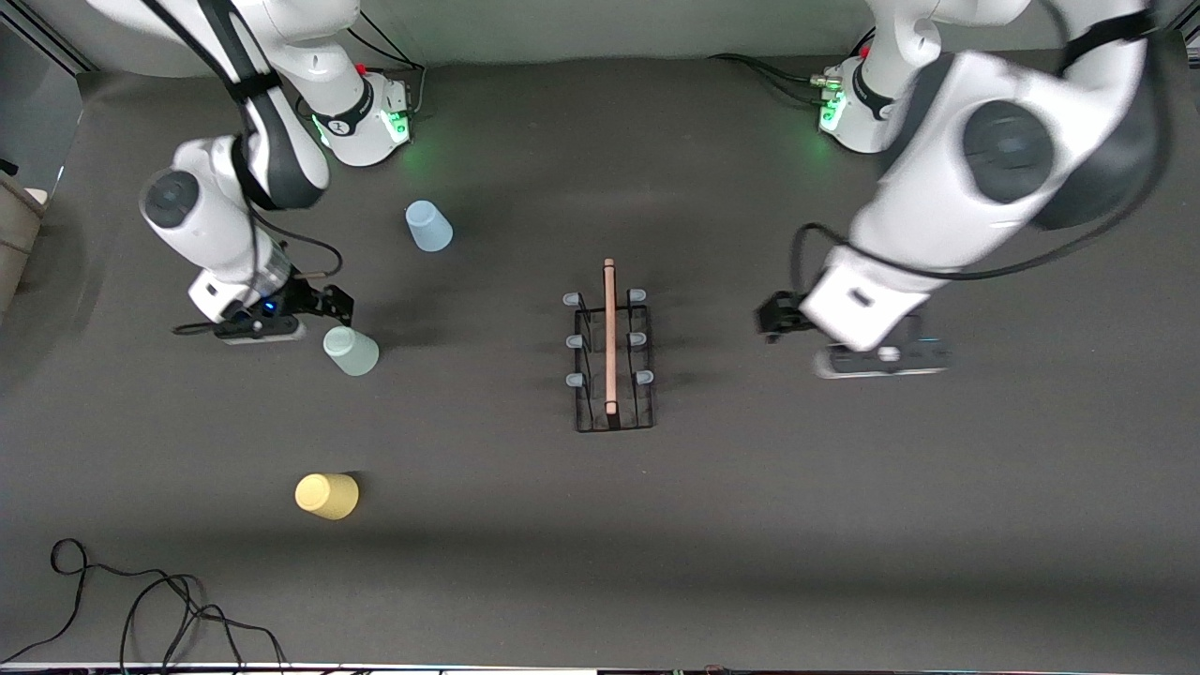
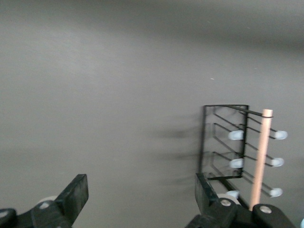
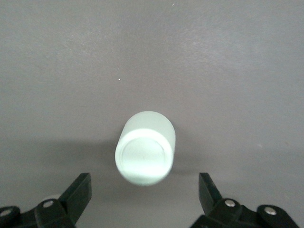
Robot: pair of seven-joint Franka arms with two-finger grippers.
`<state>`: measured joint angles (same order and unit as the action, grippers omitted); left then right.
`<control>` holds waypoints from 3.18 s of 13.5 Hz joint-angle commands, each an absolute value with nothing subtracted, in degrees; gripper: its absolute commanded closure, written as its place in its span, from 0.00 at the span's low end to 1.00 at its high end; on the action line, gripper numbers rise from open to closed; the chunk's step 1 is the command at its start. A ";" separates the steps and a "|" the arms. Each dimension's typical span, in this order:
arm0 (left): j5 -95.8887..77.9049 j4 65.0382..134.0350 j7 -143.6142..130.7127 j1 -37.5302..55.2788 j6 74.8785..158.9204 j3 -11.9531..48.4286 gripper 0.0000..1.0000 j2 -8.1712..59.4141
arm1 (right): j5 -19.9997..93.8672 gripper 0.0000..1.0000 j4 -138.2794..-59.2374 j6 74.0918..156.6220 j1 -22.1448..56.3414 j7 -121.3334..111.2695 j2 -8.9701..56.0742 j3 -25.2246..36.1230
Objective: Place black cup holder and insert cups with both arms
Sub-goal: 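Carry the pale green cup with the right gripper over the rack, then lower the green cup into a rack slot and open the right gripper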
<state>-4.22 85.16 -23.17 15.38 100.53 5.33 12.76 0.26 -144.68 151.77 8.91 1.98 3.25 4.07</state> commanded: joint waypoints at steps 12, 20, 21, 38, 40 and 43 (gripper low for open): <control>5.36 95.81 0.11 -6.15 98.96 6.24 0.00 0.70 | 0.09 0.68 -140.03 148.76 10.55 3.25 2.65 4.66; 1.95 91.14 0.70 -5.62 98.17 6.33 0.00 3.69 | 0.17 0.68 -107.33 106.37 20.10 34.57 3.51 4.31; 1.24 91.06 0.79 -5.71 98.35 6.33 0.00 3.69 | 0.18 0.68 -106.27 105.83 22.82 40.02 3.60 4.31; 1.49 89.30 2.20 -4.75 95.54 6.33 0.00 5.01 | 6.33 0.69 -94.47 116.62 49.04 92.29 23.73 4.48; 1.58 89.30 1.32 -4.66 95.54 6.33 0.00 5.01 | 6.15 0.69 -97.11 119.34 49.22 92.29 23.82 4.57; 1.58 89.30 0.97 -4.48 95.45 6.42 0.00 4.92 | 6.15 0.69 -100.62 124.61 49.22 92.29 24.08 4.57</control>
